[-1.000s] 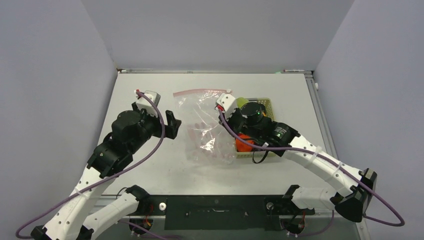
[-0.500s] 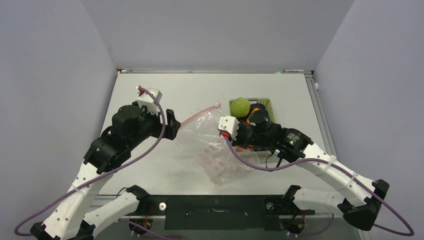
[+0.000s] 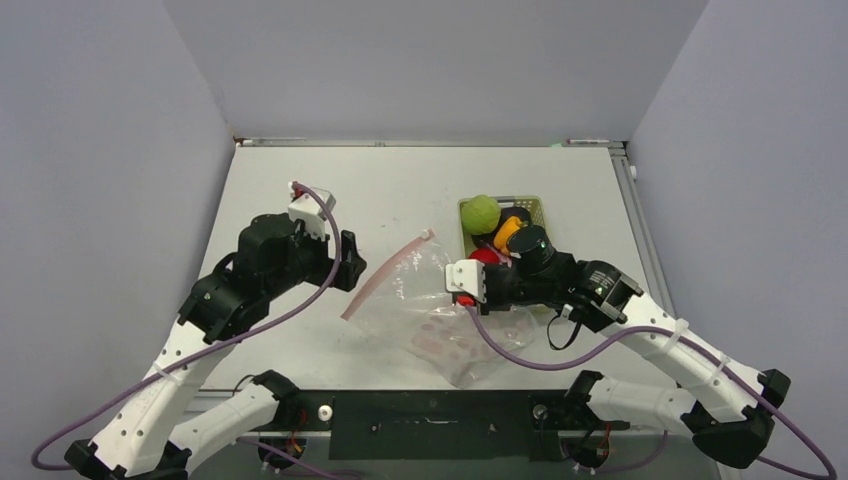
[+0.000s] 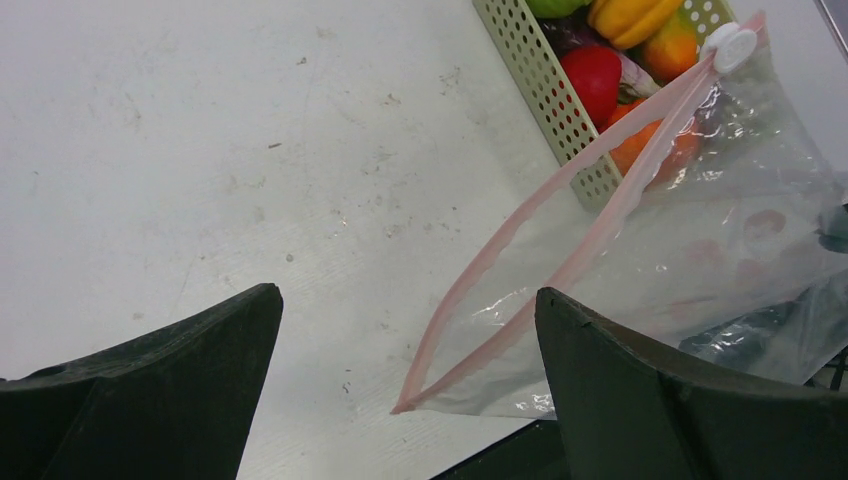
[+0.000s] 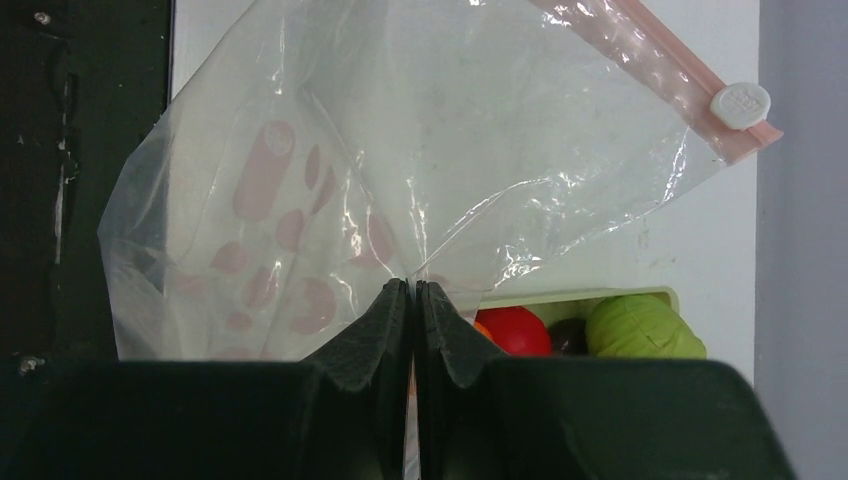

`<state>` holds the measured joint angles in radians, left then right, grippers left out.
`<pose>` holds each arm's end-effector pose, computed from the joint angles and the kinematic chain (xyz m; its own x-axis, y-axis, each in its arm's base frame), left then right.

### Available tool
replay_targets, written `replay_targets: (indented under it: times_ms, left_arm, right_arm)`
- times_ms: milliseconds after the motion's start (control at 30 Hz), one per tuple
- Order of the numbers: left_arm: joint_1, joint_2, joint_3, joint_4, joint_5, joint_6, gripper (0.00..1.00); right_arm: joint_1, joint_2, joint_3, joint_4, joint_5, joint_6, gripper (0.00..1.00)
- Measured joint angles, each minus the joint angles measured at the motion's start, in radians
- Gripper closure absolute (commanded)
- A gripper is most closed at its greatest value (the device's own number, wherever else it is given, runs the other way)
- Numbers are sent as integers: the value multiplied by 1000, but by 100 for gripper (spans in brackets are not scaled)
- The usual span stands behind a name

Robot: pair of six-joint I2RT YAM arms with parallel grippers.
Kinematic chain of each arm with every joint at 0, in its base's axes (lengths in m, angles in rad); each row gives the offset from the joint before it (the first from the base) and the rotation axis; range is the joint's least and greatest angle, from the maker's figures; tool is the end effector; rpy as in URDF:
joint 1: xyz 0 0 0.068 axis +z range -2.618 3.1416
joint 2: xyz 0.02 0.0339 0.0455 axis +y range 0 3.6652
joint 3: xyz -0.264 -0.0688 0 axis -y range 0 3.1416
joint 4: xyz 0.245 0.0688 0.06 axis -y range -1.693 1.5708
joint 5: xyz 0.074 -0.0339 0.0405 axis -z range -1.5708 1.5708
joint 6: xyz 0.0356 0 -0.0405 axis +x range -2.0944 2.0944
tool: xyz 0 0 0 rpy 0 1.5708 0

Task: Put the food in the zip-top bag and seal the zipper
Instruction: Pick up the zipper food storage bag at the center of the board.

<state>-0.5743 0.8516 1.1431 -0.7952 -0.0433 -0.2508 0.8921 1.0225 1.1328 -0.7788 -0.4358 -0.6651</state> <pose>0.1347 -0.0853 0.3871 -0.5194 0.0407 -0.8536 0.3944 0.8976 -0.1971 0.1156 0.1672 0.3595 0.2577 -0.5717 -0.7790 -0.9590 -0.0528 -0.2784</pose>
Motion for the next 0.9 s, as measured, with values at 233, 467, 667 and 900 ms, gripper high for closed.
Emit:
replay_targets:
  times_ms: [233,467,667,900]
  left_arm:
    - [0,-1,-66,-4,75,-1,3]
    - [0,-16,-109,-3,171,-1,3]
    - [0,-49,-111,-2,267,-1,3]
    - [0,-55,-134,19,384,-6,0]
  right_arm:
    - [0,-46,30,-28,-68,-48,95]
    - [0,-53,42,-48,-108,-82,95]
    - [0,-53,42,-56,-124,-89,95]
    - [0,-80,42,-59,-158,-91,95]
